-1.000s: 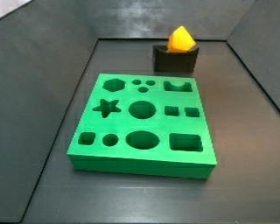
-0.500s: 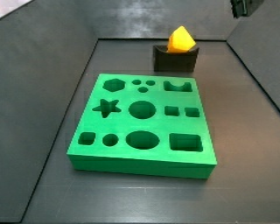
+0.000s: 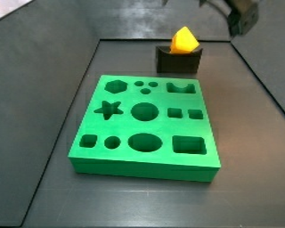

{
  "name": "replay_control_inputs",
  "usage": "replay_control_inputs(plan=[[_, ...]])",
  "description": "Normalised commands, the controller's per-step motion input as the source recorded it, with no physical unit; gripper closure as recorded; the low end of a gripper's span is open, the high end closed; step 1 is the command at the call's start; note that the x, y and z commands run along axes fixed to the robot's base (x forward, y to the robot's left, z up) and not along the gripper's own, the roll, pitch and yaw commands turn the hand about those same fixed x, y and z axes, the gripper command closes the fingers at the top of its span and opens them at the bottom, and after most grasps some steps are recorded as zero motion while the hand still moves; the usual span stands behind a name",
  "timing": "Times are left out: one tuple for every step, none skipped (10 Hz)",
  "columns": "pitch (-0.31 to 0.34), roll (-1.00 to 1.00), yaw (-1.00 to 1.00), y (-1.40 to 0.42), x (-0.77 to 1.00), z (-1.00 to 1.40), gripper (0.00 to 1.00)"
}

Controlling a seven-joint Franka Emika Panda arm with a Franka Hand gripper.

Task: Pick up the 3 prong object. Move up. Place the 3 prong object on the fixture. Regrasp the 3 prong object. Move to above the board. Insert the 3 prong object.
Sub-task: Regrasp the 3 prong object.

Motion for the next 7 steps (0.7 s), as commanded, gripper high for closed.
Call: replay_control_inputs(plan=[[-0.040,0.12,0.13,0.06,0.07,-1.00,0.00],[-0.067,0.09,0.10,0.05,0.08,-1.00,0.00],[-0.087,0.08,0.08,0.05,0.09,-1.00,0.00],[-0.096,0.08,0.05,0.04,0.09,-1.00,0.00],[-0.091,0.07,0.03,0.04,0.10,-1.00,0.00],[-0.072,0.08,0.00,0.03,0.12,-1.00,0.00],[-0.068,0.08,-0.01,0.02,0.12,-0.96,0.00]])
